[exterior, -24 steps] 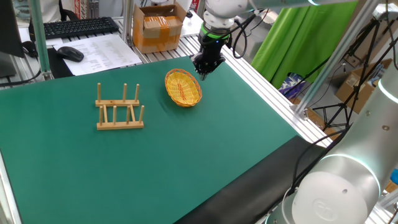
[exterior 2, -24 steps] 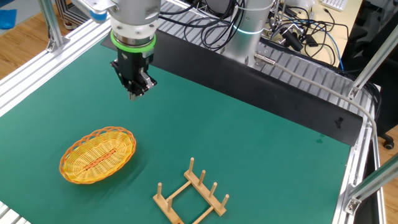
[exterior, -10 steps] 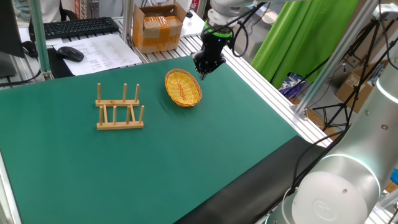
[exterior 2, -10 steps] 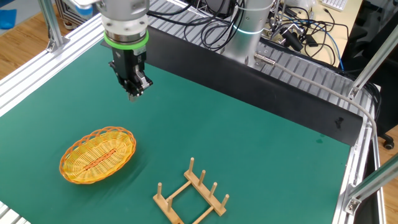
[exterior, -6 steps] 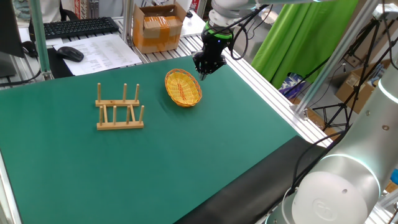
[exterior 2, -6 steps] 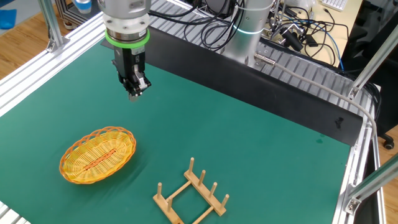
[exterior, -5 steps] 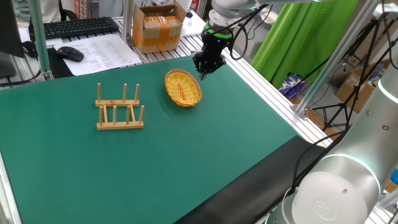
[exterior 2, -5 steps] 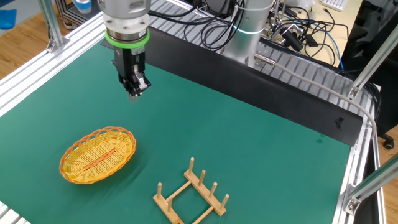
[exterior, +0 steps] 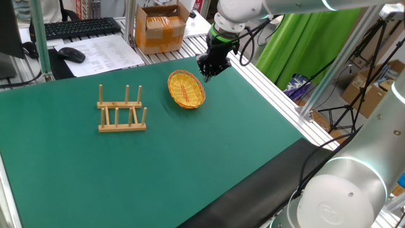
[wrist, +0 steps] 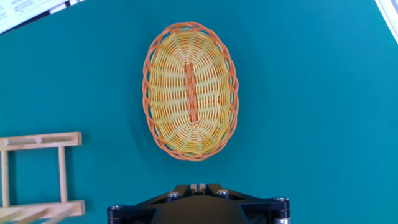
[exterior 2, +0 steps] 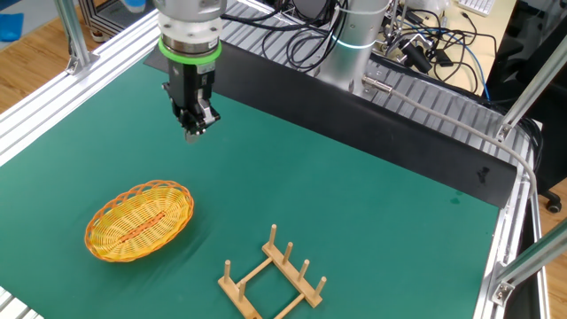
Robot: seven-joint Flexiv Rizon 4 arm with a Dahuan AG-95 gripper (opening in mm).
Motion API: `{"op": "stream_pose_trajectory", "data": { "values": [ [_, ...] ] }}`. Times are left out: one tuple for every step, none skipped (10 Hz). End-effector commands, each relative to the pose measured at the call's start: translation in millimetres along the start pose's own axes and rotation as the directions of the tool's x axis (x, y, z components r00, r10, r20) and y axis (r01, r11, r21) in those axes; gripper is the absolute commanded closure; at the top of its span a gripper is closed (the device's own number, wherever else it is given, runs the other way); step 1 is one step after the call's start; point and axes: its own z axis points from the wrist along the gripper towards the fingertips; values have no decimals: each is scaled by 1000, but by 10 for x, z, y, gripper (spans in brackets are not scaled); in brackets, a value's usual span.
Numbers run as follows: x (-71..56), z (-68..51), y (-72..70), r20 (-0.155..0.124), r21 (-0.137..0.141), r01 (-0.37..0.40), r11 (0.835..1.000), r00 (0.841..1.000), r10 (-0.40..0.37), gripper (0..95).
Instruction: Put the dish on the dish rack
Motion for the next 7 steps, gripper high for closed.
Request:
{"op": "stream_pose_trajectory", "data": {
  "values": [
    [-110, 2, 78, 12, 64, 11, 998, 1000, -12, 950],
    [-183, 8, 111, 18, 80, 6, 997, 1000, -7, 950],
    [-235, 13, 94, 19, 80, 5, 997, 1000, -7, 950],
    [-288, 12, 62, 15, 78, 12, 997, 1000, -14, 950],
    [-401, 17, -11, 1, 70, 18, 997, 1000, -18, 950],
    [-510, 24, -88, 1, 68, 23, 997, 1000, -23, 950],
    [-615, 35, -171, 0, 68, 34, 997, 999, -34, 950]
  ]
}}
